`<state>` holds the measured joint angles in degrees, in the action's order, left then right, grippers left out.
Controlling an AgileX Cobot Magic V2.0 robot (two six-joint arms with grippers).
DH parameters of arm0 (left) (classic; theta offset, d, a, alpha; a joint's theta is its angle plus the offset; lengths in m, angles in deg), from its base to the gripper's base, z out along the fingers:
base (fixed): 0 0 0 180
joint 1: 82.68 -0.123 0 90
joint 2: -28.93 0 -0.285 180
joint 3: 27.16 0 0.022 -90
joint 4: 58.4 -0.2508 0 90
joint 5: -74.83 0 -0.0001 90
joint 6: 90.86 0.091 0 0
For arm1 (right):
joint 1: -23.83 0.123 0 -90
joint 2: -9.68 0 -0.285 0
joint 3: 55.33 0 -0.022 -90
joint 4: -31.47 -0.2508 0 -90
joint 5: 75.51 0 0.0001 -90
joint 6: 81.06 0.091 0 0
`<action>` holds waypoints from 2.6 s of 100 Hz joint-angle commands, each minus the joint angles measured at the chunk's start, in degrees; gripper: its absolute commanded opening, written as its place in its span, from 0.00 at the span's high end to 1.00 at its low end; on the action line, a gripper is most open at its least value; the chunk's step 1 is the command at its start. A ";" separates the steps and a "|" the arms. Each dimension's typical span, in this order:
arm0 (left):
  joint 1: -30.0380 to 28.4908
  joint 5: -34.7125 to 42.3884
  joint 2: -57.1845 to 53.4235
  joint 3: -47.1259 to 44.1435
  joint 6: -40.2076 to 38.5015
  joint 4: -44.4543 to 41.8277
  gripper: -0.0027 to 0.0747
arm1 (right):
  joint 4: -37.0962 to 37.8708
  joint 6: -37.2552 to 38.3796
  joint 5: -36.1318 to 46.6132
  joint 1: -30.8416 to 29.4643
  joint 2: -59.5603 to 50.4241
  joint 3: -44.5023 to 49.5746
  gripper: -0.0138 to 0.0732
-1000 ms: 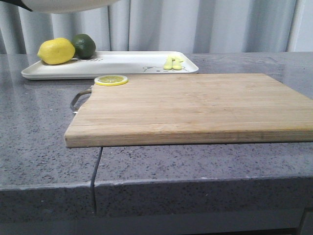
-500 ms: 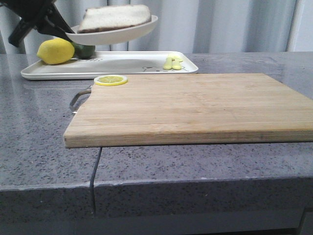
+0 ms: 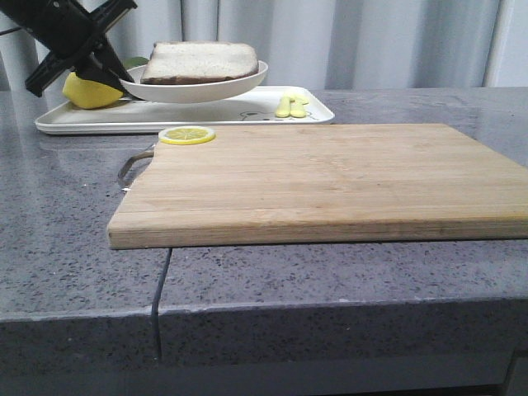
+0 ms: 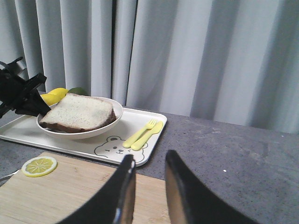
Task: Place bread and move sandwich to tray
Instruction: 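Carry the plate with the left gripper over the white tray, then lower the plate onto the tray and open the left gripper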
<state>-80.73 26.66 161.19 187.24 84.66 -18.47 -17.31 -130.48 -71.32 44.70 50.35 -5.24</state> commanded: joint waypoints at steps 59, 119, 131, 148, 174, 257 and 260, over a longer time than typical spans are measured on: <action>0.81 6.74 -2.10 2.30 -2.70 1.81 0.99 | 0.07 -0.42 3.27 -0.23 -0.08 -1.72 0.63; 0.81 5.99 -2.10 2.30 -3.10 1.14 0.99 | 0.07 -0.42 3.43 -0.23 -0.08 -1.72 0.63; 0.81 5.63 -2.10 2.30 -3.23 0.30 0.99 | 0.07 -0.42 3.83 -0.23 -0.08 -1.72 0.63; 0.81 5.40 -2.10 2.30 -4.40 -1.29 0.99 | 0.07 -0.42 4.17 -0.23 -0.08 -1.72 0.63; 0.81 5.38 -2.10 2.30 -5.22 -2.05 0.99 | 0.07 -0.42 4.20 -0.23 -0.08 -1.72 0.63; 0.81 4.18 -2.10 2.30 -5.22 -2.05 0.68 | 0.07 -0.42 4.82 -0.23 -0.08 -1.72 0.63; 0.81 4.08 -2.10 2.30 -5.22 -2.05 0.65 | 0.07 -0.42 4.82 -0.23 -0.08 -1.72 0.63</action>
<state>-80.44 29.11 163.18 187.43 80.03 -23.05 -17.40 -130.48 -70.16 44.70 50.35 -5.24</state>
